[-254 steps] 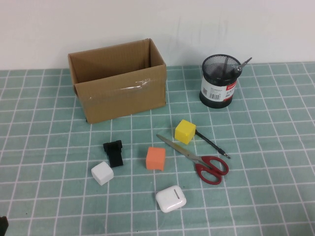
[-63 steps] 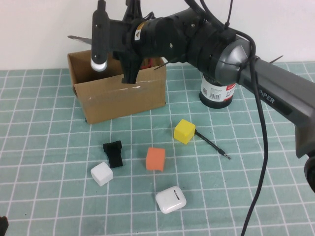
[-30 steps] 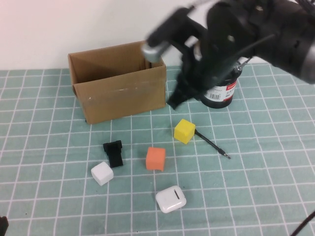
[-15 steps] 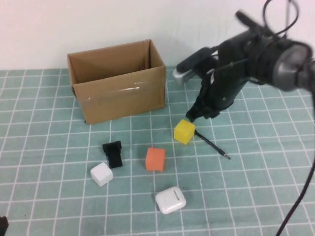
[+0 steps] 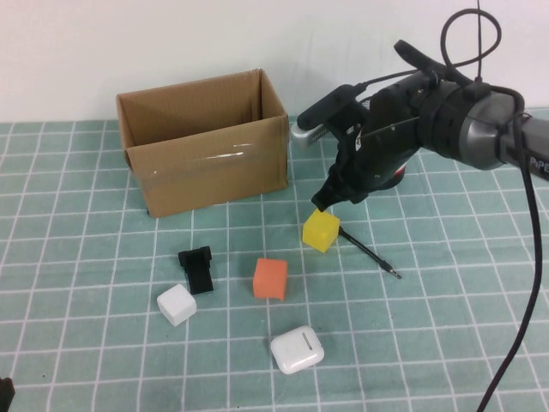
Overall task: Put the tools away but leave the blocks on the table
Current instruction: Pick up the long Screwdriver from the table
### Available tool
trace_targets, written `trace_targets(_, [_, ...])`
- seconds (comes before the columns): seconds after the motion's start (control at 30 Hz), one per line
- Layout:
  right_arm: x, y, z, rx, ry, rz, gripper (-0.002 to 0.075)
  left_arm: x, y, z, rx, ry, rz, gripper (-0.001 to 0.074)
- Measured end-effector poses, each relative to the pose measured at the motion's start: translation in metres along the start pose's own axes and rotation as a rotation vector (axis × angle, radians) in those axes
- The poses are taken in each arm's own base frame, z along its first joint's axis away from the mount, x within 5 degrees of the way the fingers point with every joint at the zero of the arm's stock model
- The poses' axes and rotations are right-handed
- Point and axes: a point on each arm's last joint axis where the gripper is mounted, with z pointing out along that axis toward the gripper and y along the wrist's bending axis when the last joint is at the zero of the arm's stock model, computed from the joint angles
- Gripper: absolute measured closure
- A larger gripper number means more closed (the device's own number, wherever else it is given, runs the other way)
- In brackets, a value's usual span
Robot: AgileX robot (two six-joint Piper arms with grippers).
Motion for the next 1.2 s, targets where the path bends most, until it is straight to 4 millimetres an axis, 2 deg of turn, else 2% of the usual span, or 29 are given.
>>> trace_targets(0.33, [0.005,0.005,0.015,-0.006,0.031,-0.022,0.0645,0.0,0.0,0.0,0.0,0.0,0.0,0.0739])
trace_targets(0.67, [0.007,0.029,0.015,-0.077,0.093,-0.027,0.0645,0.0,0.0,0.0,0.0,0.0,0.0,0.0739])
trace_targets(0.77, [0.008,0.043,0.005,-0.121,0.138,-0.059,0.0645,0.0,0.0,0.0,0.0,0.0,0.0,0.0739])
trace_targets(0.9, [-0.002,0.053,-0.02,-0.143,0.089,-0.097,0.0645,0.0,0.0,0.0,0.0,0.0,0.0,0.0739])
trace_targets(1.07, [-0.013,0.052,-0.05,-0.136,0.002,-0.112,0.0645,0.0,0.0,0.0,0.0,0.0,0.0,0.0739])
trace_targets(1.2, [-0.012,0.047,-0.05,-0.124,0.006,-0.112,0.0645,0.0,0.0,0.0,0.0,0.0,0.0,0.0739])
